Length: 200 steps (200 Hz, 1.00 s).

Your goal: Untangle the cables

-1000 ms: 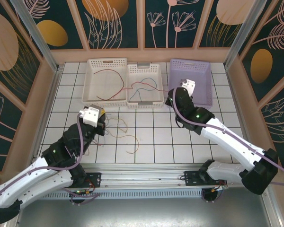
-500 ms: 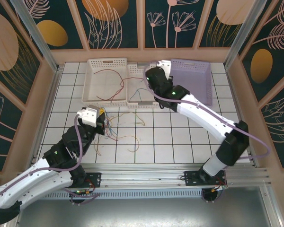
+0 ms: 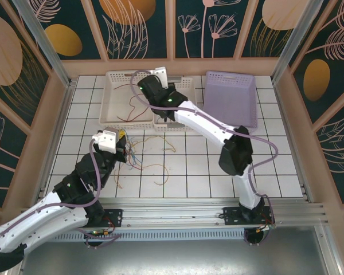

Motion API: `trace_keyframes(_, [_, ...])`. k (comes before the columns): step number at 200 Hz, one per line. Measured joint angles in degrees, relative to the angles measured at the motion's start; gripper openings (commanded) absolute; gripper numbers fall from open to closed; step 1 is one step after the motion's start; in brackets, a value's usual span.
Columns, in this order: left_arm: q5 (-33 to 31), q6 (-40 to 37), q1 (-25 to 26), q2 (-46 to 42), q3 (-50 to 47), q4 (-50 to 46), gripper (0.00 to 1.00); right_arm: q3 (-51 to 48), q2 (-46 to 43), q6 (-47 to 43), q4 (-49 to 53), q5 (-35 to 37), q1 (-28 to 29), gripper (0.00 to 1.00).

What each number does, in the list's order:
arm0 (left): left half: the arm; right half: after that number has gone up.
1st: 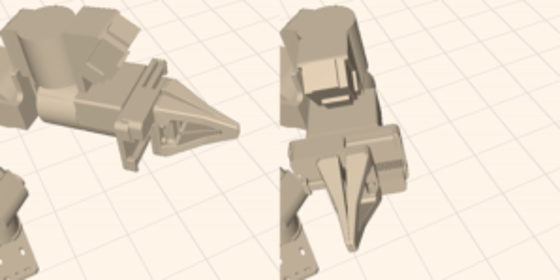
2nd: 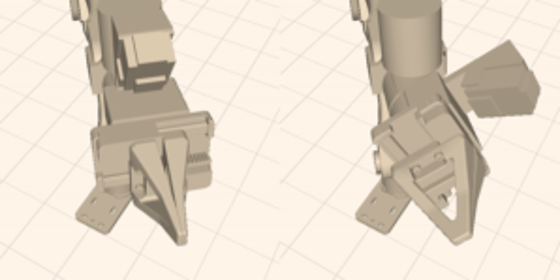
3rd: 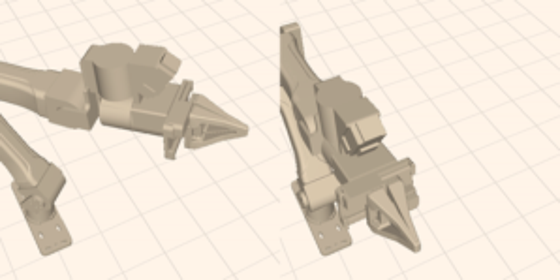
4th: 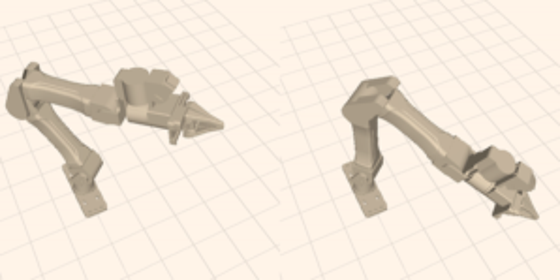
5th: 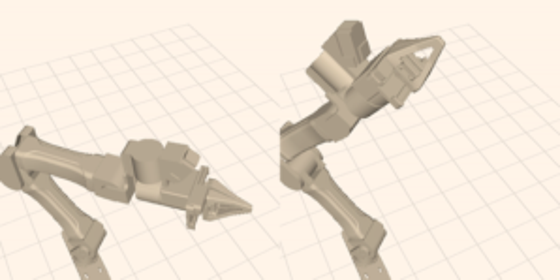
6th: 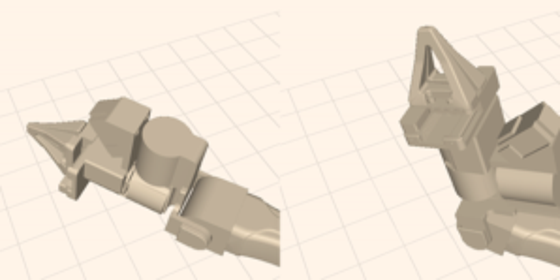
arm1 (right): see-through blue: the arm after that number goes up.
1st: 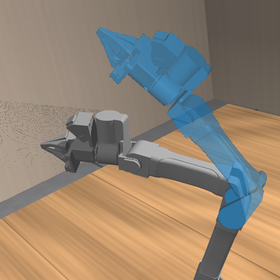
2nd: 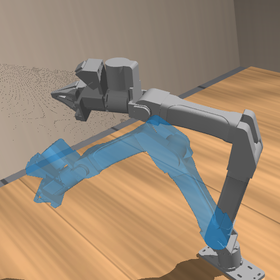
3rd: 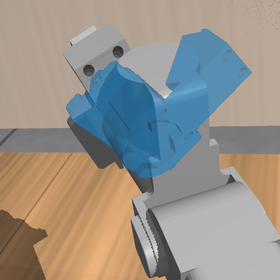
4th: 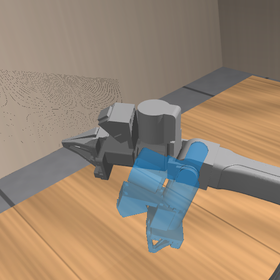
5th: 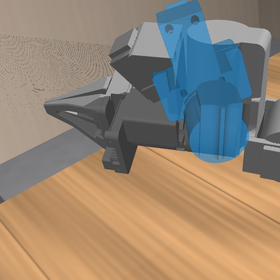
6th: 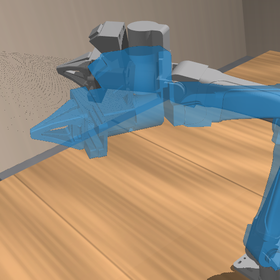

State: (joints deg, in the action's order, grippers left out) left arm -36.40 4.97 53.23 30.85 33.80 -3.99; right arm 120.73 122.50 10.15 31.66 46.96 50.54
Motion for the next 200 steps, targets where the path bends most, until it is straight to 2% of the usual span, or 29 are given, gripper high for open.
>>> trace_keyframes(38, [-0.2, 0.0, 0.0, -0.7, -0.5, 0.5, 0.00, 13.9, 10.6, -2.4, 5.1, -0.3, 1.1, 0.00])
trace_keyframes(62, [-0.2, 0.0, 0.0, -0.7, -0.7, 0.8, 0.00, 18.7, 14.6, -3.1, 6.6, -1.8, 1.4, 0.00])
trace_keyframes(200, [-0.2, 0.0, -0.5, -0.1, -0.7, 0.8, 0.00, 21.5, 25.3, -4.6, 6.8, -17.7, 1.7, 0.00])
